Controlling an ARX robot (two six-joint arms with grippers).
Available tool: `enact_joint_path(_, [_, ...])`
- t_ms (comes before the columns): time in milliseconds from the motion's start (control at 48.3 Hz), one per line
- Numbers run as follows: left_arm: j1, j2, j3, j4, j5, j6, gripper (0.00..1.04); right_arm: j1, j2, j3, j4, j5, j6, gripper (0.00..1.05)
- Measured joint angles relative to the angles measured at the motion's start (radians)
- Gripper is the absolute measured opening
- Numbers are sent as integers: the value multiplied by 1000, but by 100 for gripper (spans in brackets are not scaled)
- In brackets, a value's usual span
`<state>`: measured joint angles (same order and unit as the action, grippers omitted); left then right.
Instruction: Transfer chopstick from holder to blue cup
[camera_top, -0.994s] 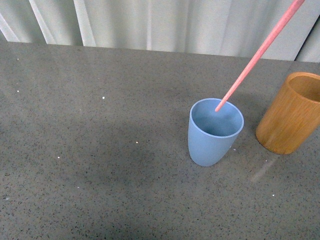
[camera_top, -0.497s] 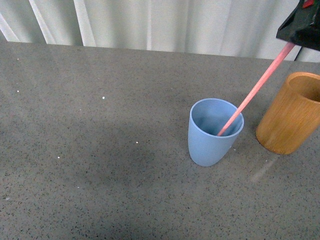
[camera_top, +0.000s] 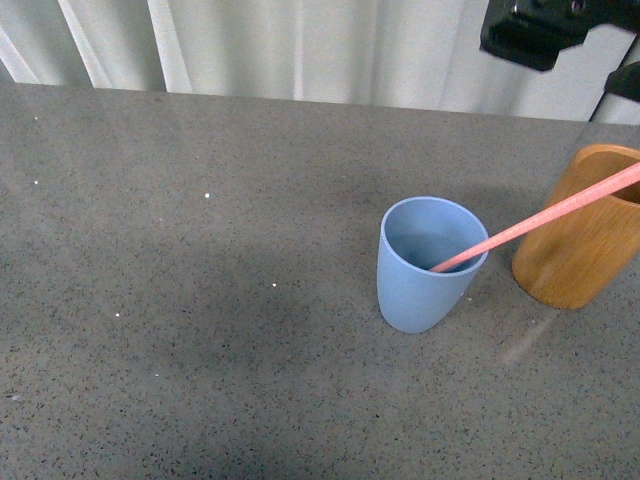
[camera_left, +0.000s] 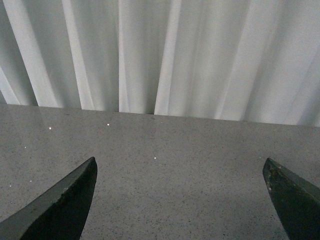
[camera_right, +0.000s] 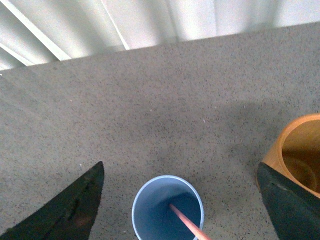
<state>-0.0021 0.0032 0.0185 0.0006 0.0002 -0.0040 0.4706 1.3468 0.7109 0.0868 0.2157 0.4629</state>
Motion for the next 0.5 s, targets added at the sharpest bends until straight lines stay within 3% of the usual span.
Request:
enact_joint_path(41, [0,0,0,0,0,0,98,3,-31,0,-13,2,-7,97])
enact_joint_path(269, [0,0,0,0,0,0,98,-10,-244,-14,-97,58,-77,95])
enact_joint_path(497, [0,0,0,0,0,0,98,-145,-629,-154,-232,138,-248,95])
